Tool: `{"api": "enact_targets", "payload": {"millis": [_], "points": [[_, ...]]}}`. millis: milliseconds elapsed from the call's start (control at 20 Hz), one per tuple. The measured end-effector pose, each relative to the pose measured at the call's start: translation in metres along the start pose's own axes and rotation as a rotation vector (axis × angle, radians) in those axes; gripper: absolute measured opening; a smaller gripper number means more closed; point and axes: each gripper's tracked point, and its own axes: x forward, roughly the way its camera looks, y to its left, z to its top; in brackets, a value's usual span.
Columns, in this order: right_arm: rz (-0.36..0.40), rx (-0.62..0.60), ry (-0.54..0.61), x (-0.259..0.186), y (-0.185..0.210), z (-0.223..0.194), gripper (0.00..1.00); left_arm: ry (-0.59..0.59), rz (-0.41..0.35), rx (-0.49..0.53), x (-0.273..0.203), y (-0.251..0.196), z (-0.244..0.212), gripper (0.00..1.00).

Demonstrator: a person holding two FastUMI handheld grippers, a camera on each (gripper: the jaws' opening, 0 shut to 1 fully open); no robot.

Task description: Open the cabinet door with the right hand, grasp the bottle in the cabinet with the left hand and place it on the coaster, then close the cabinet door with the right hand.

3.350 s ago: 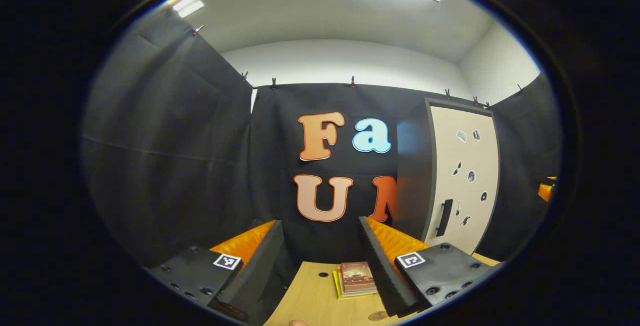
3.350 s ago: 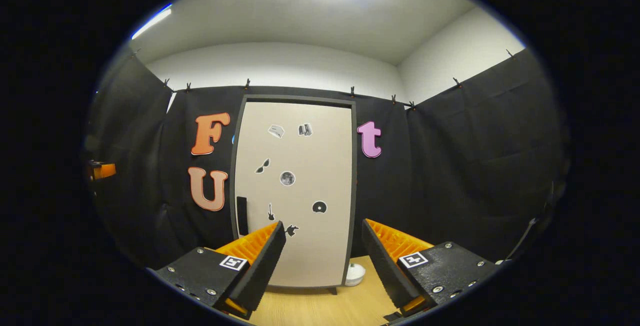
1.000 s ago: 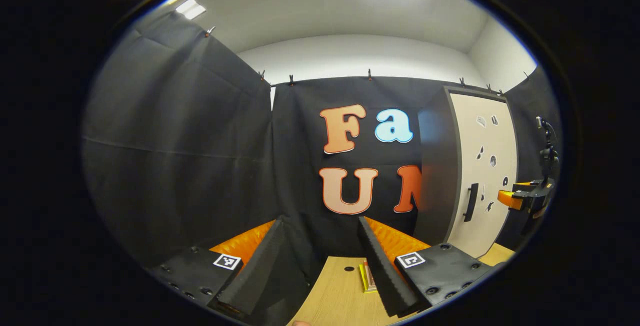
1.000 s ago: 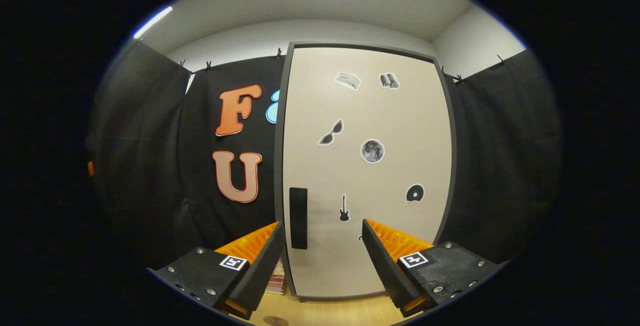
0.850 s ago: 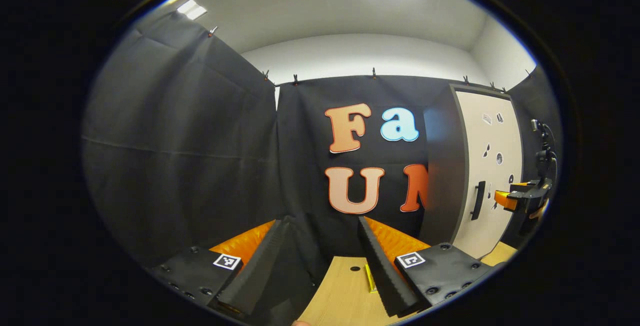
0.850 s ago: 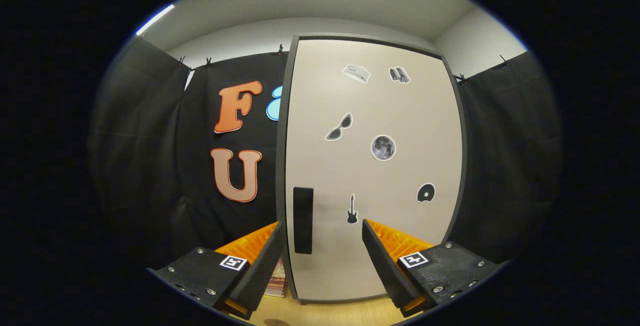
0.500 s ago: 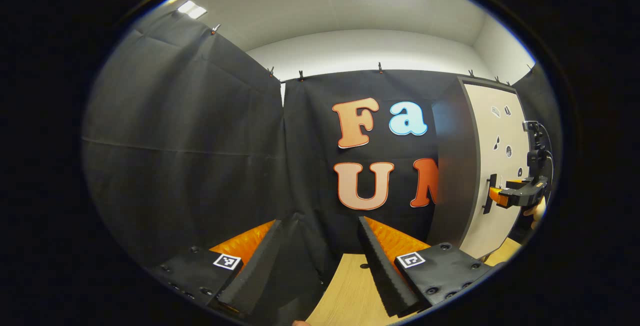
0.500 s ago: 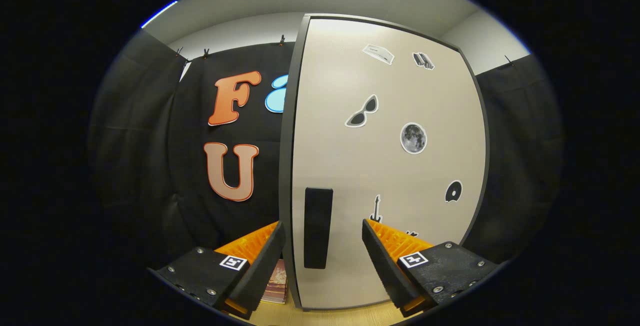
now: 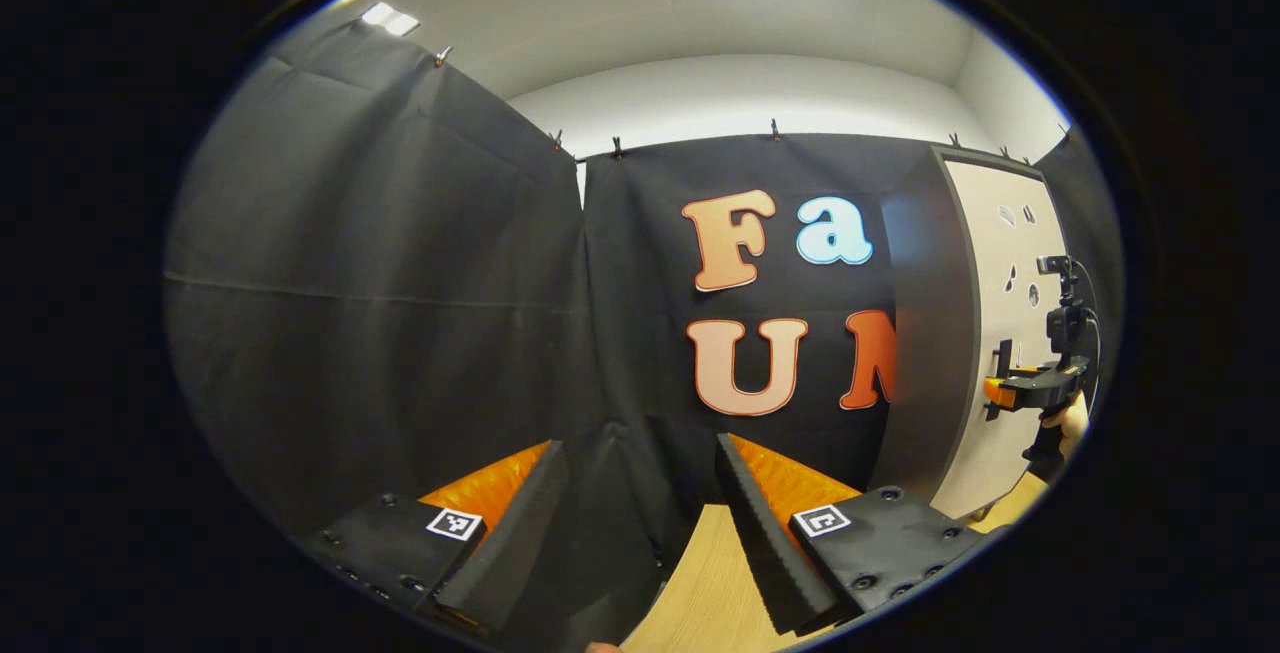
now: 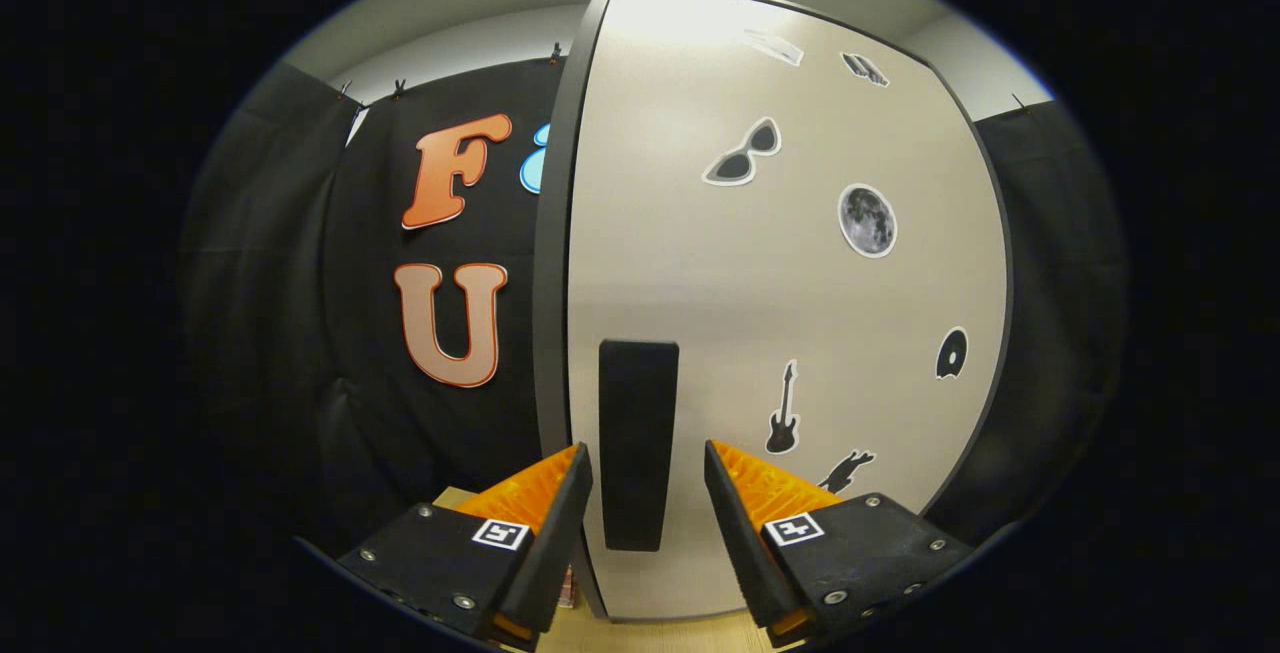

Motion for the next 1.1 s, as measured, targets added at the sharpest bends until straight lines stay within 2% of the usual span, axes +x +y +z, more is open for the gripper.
{"api": "enact_targets", "payload": {"millis": [300, 450, 700, 850, 1100], "points": [[0.02, 0.004, 0.005, 0.001, 0.004, -0.001, 0.39, 0.001, 0.014, 0.001, -0.006, 0.003, 0.002, 0.97], [0.031, 0.032, 0.013, 0.0, 0.004, -0.003, 0.35, -0.006, 0.02, -0.006, -0.019, 0.008, 0.004, 0.97], [0.065, -0.028, -0.006, -0.009, 0.004, -0.002, 0.23, -0.023, 0.026, -0.01, -0.029, 0.008, 0.014, 0.97], [0.089, 0.017, -0.011, -0.017, 0.003, -0.003, 0.23, -0.027, 0.025, -0.004, -0.044, 0.006, 0.016, 0.97], [0.11, 0.026, -0.016, -0.04, -0.002, -0.003, 0.23, -0.033, 0.009, -0.007, -0.061, -0.002, 0.022, 0.97]]}}
